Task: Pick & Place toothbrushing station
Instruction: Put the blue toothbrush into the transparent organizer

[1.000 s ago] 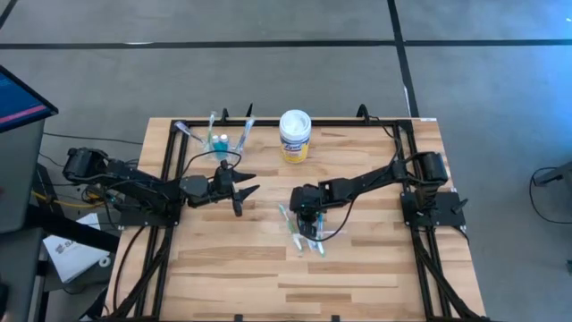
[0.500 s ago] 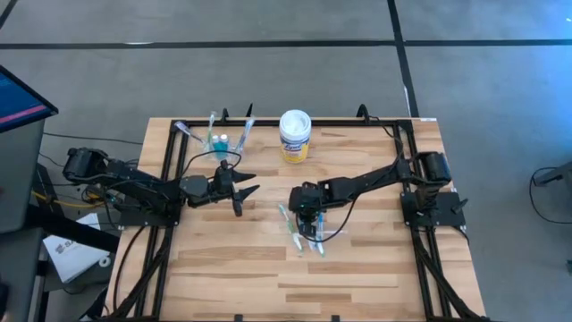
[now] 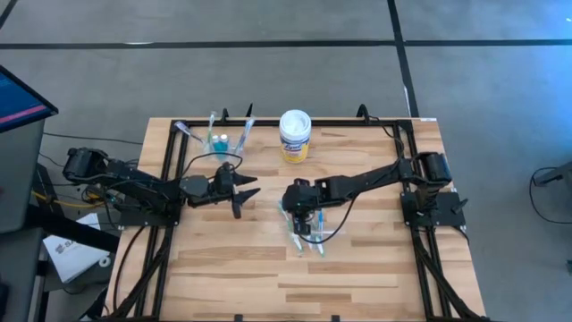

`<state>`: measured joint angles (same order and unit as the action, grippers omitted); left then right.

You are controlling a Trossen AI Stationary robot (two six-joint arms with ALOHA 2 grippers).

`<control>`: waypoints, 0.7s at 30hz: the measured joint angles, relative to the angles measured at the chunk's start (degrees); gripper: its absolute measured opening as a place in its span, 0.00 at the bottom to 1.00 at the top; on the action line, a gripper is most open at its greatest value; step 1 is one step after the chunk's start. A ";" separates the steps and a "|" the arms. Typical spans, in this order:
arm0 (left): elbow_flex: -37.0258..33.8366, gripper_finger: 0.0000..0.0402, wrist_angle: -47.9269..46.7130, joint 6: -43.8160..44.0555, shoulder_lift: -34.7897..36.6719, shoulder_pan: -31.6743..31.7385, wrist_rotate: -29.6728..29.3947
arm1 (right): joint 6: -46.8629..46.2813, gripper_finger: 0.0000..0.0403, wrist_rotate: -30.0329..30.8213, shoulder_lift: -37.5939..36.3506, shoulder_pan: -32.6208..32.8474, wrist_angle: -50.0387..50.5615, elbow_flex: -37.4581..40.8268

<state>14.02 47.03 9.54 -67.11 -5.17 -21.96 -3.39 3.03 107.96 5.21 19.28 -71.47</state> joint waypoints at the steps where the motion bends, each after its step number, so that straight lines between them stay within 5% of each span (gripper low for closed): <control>1: 0.00 0.43 0.00 0.12 0.00 0.00 1.03 | 0.40 0.00 0.00 0.00 0.01 0.02 -0.35; 21: 0.00 0.43 -0.15 0.20 0.00 0.00 4.88 | 5.37 0.00 1.30 -0.66 0.46 0.74 -5.29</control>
<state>14.02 46.87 9.74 -67.11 -5.17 -17.08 1.98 4.33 107.30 5.67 20.02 -76.76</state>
